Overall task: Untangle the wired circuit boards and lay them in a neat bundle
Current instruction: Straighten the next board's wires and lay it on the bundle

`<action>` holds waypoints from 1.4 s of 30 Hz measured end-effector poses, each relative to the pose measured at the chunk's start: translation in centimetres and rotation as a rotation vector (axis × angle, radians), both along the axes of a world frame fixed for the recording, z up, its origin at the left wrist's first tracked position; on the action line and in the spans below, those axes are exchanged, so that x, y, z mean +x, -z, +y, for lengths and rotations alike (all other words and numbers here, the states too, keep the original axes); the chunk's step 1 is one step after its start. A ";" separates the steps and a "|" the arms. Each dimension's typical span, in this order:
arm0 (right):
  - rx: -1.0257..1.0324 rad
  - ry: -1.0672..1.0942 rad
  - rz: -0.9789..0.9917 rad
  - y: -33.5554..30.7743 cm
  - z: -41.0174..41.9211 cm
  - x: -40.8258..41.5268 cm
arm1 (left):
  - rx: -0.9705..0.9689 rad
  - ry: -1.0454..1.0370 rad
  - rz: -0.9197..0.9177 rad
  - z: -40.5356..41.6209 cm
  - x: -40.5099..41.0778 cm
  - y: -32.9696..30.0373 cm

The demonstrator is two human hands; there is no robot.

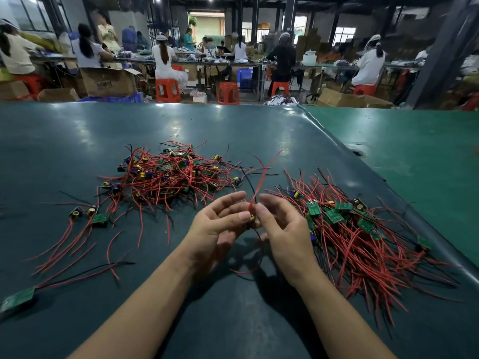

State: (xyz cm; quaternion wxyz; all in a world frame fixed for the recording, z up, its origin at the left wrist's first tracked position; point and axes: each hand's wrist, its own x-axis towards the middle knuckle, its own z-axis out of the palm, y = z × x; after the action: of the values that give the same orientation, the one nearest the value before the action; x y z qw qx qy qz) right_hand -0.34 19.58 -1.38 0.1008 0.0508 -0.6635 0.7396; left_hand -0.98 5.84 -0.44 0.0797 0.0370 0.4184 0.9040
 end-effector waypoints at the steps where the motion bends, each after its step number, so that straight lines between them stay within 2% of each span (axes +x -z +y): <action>1: -0.062 0.003 -0.022 0.0 0.1 -0.1 | -0.014 -0.020 0.002 0.0 0.0 0.5; 4: -0.202 -0.065 -0.105 -0.3 0.5 -0.4 | -0.077 -0.062 0.002 -0.1 -0.1 1.1; 7: -0.165 -0.088 -0.109 0.0 0.4 -0.3 | -0.047 -0.051 -0.029 -0.2 -0.1 1.3; 10: -0.164 0.008 -0.098 0.2 0.5 -0.4 | -0.025 -0.001 -0.046 -0.1 0.2 1.3; 13: -0.021 0.203 -0.039 0.4 0.9 -0.7 | 0.003 0.033 -0.068 0.0 0.3 1.5; 15: 0.117 0.248 0.001 0.7 1.1 -0.8 | 0.044 0.025 -0.071 -0.2 0.2 1.6; 18: 0.173 0.173 0.003 0.8 0.8 -0.6 | 0.151 -0.031 -0.093 -0.5 -0.1 1.6; 21: -0.075 0.019 -0.081 0.3 0.5 -0.2 | 0.220 -0.101 -0.127 -0.8 -0.3 1.4; 22: -0.094 -0.030 -0.109 0.2 0.5 -0.1 | 0.220 -0.115 -0.143 -1.0 -0.3 1.3; 25: 0.020 -0.148 -0.131 0.4 0.0 0.3 | 0.246 -0.140 -0.176 -1.3 -0.4 1.3; 28: 0.184 -0.196 -0.084 0.6 -0.9 0.9 | 0.255 -0.148 -0.124 -1.0 -0.3 1.2; 32: -0.002 -0.135 0.002 0.4 -1.1 1.0 | 0.089 -0.076 -0.054 -0.2 0.5 1.3; 35: -0.034 -0.045 0.024 0.0 -0.6 1.0 | 0.015 -0.076 -0.028 -0.1 0.7 1.3; 42: -0.214 0.000 -0.078 -0.4 -0.6 0.8 | 0.012 -0.018 0.007 0.1 0.6 1.4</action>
State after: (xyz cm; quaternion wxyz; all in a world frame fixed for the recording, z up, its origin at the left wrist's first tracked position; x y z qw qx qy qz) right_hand 0.49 18.98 -0.98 0.0795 0.0110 -0.5840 0.8078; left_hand -0.38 5.97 -1.88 0.0701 0.0369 0.4135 0.9071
